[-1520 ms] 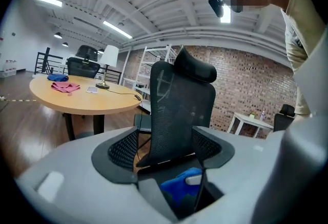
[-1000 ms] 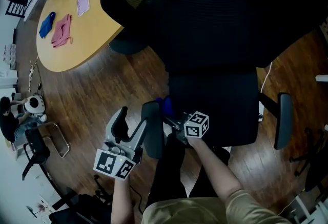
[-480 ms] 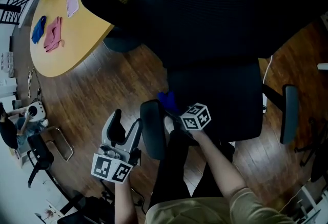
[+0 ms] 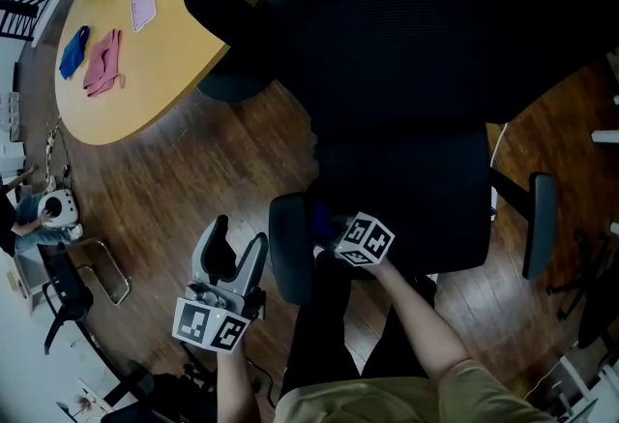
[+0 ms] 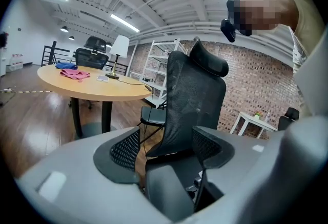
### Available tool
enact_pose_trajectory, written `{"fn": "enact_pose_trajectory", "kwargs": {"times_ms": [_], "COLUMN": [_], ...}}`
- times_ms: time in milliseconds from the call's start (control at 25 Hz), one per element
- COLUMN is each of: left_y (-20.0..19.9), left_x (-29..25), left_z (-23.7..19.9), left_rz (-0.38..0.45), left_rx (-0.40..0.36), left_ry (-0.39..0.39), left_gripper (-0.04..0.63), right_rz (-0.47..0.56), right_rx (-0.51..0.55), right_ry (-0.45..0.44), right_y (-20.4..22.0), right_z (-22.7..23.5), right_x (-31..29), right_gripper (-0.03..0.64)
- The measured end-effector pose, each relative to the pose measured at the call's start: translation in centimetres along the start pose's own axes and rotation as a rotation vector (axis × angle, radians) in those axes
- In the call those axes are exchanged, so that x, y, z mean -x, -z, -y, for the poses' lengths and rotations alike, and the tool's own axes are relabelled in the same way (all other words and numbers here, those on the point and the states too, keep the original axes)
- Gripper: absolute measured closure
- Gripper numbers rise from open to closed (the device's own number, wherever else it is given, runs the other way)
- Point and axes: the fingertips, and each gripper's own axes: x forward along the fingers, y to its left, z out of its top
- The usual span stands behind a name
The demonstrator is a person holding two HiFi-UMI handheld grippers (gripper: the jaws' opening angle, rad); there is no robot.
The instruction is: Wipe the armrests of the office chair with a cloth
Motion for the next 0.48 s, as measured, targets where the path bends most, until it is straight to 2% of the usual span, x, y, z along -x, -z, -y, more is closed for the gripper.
{"fn": "enact_pose_trajectory", "kwargs": {"times_ms": [160,240,360,480], "left_y": [0.6,0.8,1.0,1.1], "left_x": [0.4,0.6,0.8,0.4], "left_z": [-1.8,-2.7,-4.4,-5.5], "left_rz": [-0.005,-0.007,-0.009,0.006], "left_rx": [0.014,0.019,0.032,0.066], "left_ry": [-0.024,-0.031,-0.037,-0.029], "left_gripper": [0.287,0.288,0.288,0.288], "right_rz": [-0.208,-0.265,-0.279,-0.174], "right_rx": [-0.037,-0.034,-0.013,-0.095], "right_ry": [0.156,0.184,0.171,0.213], "right_y": [3.2,4.0,3.8,2.3], "right_z": [5.4,6.9,7.0,7.8], "right_x": [-2.8,-4.1,-4.5,-0.9], "right_gripper": [0.598,0.598,0.598,0.598]}}
